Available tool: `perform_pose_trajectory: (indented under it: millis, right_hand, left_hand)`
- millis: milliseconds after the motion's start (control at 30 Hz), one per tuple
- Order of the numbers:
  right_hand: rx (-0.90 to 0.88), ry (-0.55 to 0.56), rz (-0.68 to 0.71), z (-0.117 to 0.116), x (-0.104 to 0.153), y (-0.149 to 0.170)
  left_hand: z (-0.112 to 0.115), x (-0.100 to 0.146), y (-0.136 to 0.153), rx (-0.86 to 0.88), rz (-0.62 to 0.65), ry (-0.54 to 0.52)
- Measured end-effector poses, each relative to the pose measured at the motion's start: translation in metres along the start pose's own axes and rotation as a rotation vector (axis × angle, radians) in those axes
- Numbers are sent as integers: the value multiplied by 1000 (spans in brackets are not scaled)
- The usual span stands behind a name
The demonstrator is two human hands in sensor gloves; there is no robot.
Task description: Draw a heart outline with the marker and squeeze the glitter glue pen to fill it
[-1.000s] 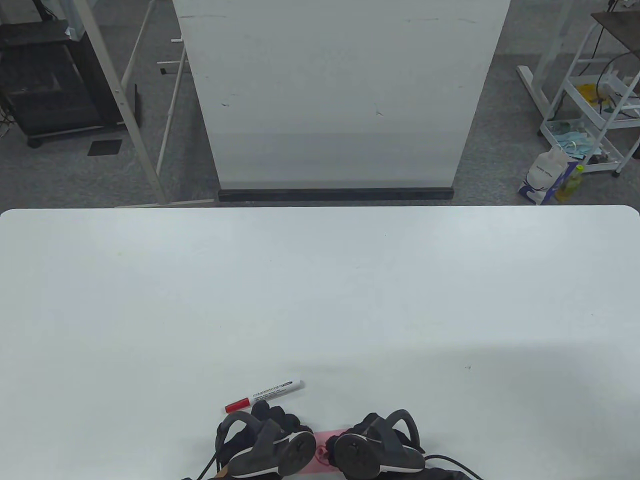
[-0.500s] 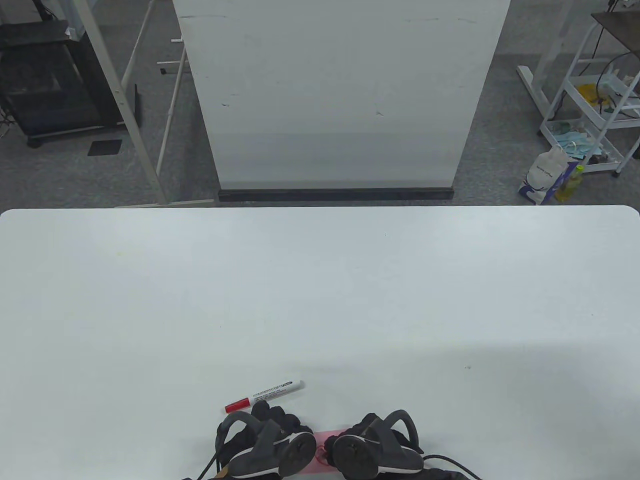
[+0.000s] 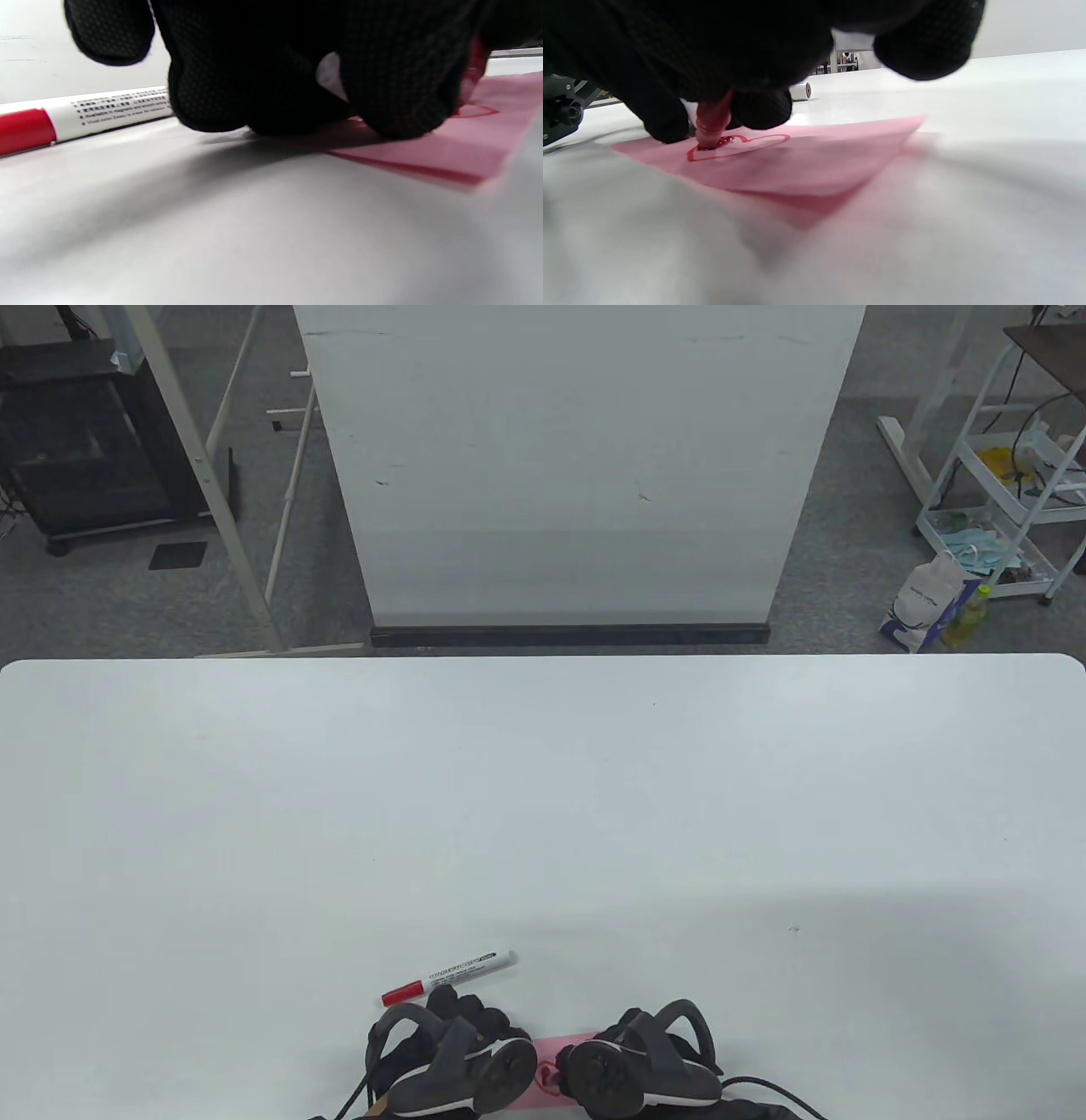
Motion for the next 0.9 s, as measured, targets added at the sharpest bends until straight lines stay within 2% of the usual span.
perform_pose_trajectory:
  millis: [67, 267, 433, 600, 767, 900]
  right_hand:
    - [18, 14, -12, 1, 0, 1]
    - [-13, -56, -1, 4, 2, 3]
    - [-22, 35, -10, 5, 0, 3]
    - [-1, 11, -17, 2, -1, 3]
    - [-11, -65, 10, 4, 1, 2]
    - [-16, -23, 5, 1, 1, 2]
  left_hand:
    - [0, 0, 0, 0, 0, 0]
    - [0, 0, 0, 0, -1, 2]
    - [0, 0, 0, 0, 0, 1]
    - [0, 0, 0, 0, 1, 2]
    - [0, 0, 0, 0, 0, 2]
    - [0, 0, 0, -2, 1, 2]
Point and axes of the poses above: the tracker on the back of each hand, its own y axis roughly to the little-finger side, its own x axis roughly from the fingertips to the wrist, z = x × y, the point moved 2 cm from there along -x, roughly from the wrist to the fingertips, and after that the axes turned 5 degrees about y, right-handed, at the moved point
